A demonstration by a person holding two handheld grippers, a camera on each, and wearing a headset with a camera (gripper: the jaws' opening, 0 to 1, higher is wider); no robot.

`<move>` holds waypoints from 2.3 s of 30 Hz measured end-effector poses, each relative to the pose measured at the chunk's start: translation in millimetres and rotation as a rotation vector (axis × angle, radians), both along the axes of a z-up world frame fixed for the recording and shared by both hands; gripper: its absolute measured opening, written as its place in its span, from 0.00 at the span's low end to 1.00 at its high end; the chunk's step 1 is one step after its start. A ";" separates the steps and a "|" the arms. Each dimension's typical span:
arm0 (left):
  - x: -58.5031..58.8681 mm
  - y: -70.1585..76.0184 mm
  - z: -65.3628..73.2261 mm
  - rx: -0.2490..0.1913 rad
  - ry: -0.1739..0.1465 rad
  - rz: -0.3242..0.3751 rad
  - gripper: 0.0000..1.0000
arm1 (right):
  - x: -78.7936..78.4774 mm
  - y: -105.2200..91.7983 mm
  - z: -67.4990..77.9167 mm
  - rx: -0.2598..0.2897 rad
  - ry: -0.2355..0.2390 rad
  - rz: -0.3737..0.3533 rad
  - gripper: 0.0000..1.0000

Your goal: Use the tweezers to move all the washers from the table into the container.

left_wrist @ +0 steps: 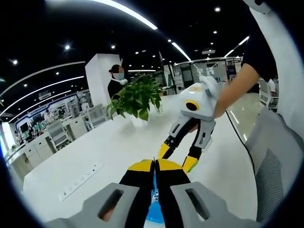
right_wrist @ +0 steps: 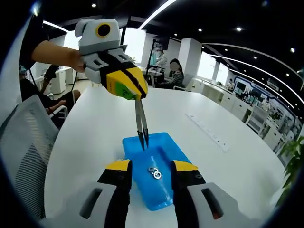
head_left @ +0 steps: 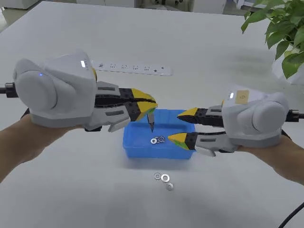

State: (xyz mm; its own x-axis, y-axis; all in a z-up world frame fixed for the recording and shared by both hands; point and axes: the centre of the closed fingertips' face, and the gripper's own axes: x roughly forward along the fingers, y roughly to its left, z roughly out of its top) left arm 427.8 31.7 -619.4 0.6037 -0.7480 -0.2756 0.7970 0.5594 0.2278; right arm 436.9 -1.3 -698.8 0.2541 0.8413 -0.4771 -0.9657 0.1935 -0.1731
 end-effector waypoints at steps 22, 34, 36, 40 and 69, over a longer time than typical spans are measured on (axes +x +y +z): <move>-53.4 -13.8 -3.4 -0.014 0.022 0.006 0.05 | -66.5 -35.9 2.2 0.091 0.057 -0.040 0.71; -64.2 -28.5 -30.4 -0.013 0.017 -0.019 0.05 | -86.5 -50.8 -3.5 0.060 0.042 -0.034 0.81; -65.3 -29.2 -33.2 -0.010 0.019 -0.020 0.05 | -92.2 -51.4 -8.1 0.034 0.042 -0.007 0.83; -69.4 -29.5 -42.9 0.010 0.033 -0.033 0.05 | -100.1 -51.3 -16.3 -0.002 0.042 0.031 0.86; -63.7 -40.2 -73.1 0.024 0.081 -0.102 0.05 | -124.5 -49.6 -47.1 -0.010 0.175 0.062 1.00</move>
State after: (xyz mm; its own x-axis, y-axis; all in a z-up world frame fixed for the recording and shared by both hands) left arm 364.1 -8.5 -692.5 0.5002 -0.7968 -0.3391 0.8656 0.4700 0.1726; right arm 312.4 -50.9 -746.0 0.1138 0.8480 -0.5176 -0.9913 0.1314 -0.0027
